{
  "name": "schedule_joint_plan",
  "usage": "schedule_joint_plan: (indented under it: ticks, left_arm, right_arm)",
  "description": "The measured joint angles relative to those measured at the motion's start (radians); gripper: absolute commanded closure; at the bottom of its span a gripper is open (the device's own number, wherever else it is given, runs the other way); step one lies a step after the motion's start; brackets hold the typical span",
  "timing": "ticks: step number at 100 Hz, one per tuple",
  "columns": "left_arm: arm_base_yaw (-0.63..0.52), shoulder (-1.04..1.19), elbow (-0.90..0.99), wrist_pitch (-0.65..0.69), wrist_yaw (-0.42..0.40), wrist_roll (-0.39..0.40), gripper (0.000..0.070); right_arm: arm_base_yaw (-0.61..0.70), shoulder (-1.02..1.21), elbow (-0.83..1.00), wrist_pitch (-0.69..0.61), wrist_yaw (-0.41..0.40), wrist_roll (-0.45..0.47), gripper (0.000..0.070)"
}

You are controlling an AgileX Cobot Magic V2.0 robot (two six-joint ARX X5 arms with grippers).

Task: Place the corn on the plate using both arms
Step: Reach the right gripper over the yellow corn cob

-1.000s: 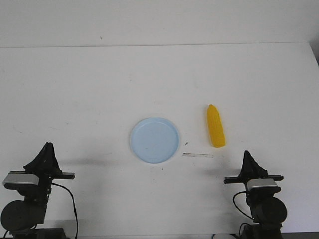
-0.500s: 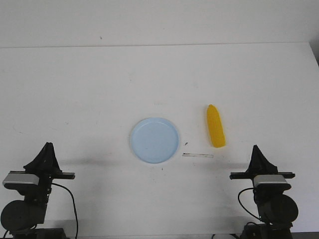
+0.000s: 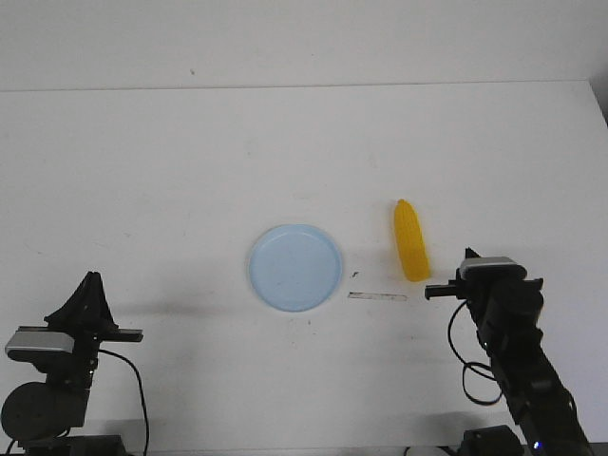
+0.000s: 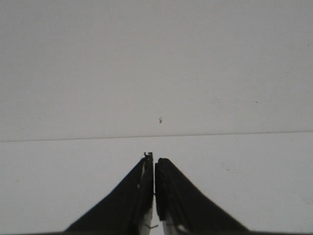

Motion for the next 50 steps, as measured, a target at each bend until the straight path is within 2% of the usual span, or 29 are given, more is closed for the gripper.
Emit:
schedule_joint_plan:
  ticks: [12,38,43,50]
  left_arm:
    - [0.0,0.0,0.0,0.0,0.0,0.0,0.0698]
    - [0.0,0.0,0.0,0.0,0.0,0.0,0.0698]
    - [0.0,0.0,0.0,0.0,0.0,0.0,0.0698]
    - [0.0,0.0,0.0,0.0,0.0,0.0,0.0698]
  right_arm:
    - [0.02,0.166,0.118,-0.055,-0.002,0.008,0.0694]
    - [0.028,0.449,0.384,-0.216,-0.004,0.127,0.0688]
    - [0.028,0.5,0.435,-0.261,-0.004,0.136,0.0665]
    - [0.028,0.571,0.516,-0.347,-0.006,0.15,0.0551]
